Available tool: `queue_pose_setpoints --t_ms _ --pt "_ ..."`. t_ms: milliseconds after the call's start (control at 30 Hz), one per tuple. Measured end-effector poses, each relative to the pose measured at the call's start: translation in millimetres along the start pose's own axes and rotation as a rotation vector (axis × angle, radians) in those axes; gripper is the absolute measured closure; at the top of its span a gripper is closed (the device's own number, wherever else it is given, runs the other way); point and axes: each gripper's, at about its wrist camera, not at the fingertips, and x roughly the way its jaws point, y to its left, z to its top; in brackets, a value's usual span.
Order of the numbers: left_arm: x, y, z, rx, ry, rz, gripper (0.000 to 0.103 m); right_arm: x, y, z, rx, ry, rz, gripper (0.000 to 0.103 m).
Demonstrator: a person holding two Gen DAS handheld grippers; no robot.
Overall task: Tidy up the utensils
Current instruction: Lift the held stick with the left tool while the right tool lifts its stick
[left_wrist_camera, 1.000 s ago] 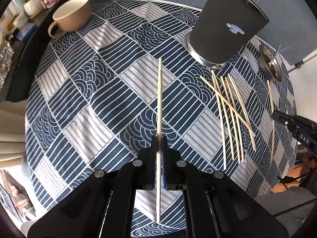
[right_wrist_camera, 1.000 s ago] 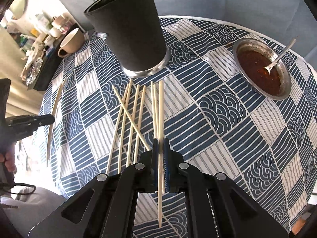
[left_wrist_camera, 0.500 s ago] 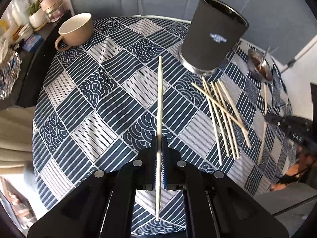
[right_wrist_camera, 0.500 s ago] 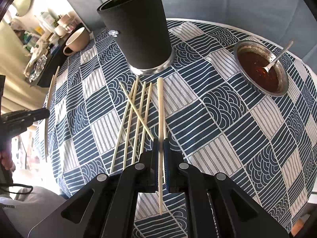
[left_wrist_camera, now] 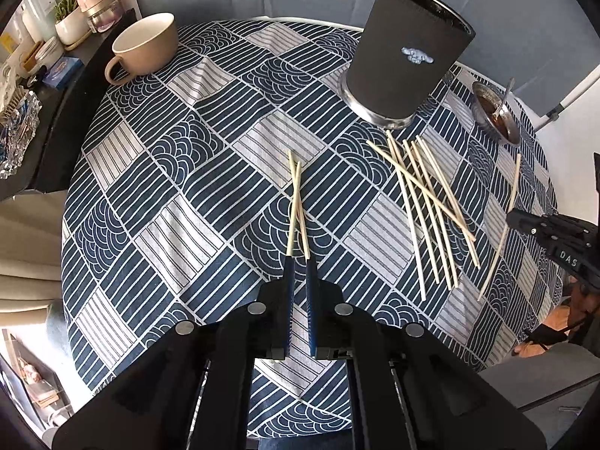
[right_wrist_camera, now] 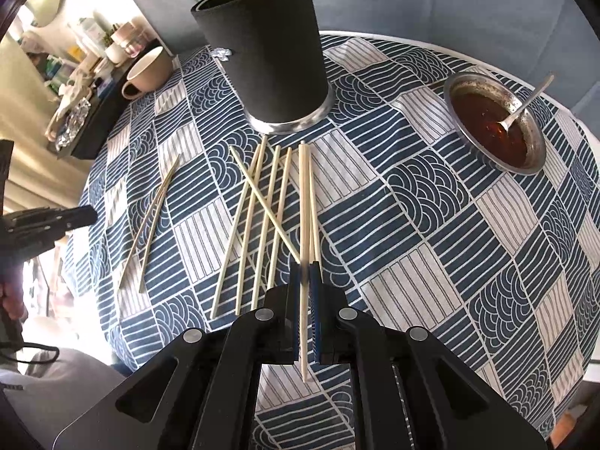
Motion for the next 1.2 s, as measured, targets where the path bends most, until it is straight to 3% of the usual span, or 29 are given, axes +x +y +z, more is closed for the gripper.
queue_pose_setpoints --t_ms 233,667,867,900,933,967,1200 --pt "14.7 1.0 -6.1 -0.003 0.048 -0.002 0.075 10.2 -4.6 -4.7 0.015 0.029 -0.007 0.098" --pt "71.7 6.6 -7.7 0.022 0.18 0.042 0.074 31.8 -6.2 -9.2 0.015 0.105 -0.032 0.098" --pt "81.3 4.5 -3.2 0.043 0.186 0.052 0.074 35.9 -8.4 -11.0 0.02 0.121 -0.037 0.098" --pt "81.6 3.3 -2.7 0.056 0.181 0.067 0.078 35.8 -8.5 -11.3 0.02 0.121 -0.036 0.098" --pt "82.5 2.2 -1.9 0.068 0.177 0.086 0.092 35.6 -8.6 -11.5 0.02 0.12 -0.036 0.098" --pt "82.7 1.3 -1.5 0.079 0.174 0.088 0.097 35.2 -8.4 -11.3 0.02 0.119 -0.036 0.098" --pt "74.2 10.7 -8.0 0.064 0.163 0.046 0.098 27.0 -7.4 -9.0 0.017 0.094 -0.024 0.098"
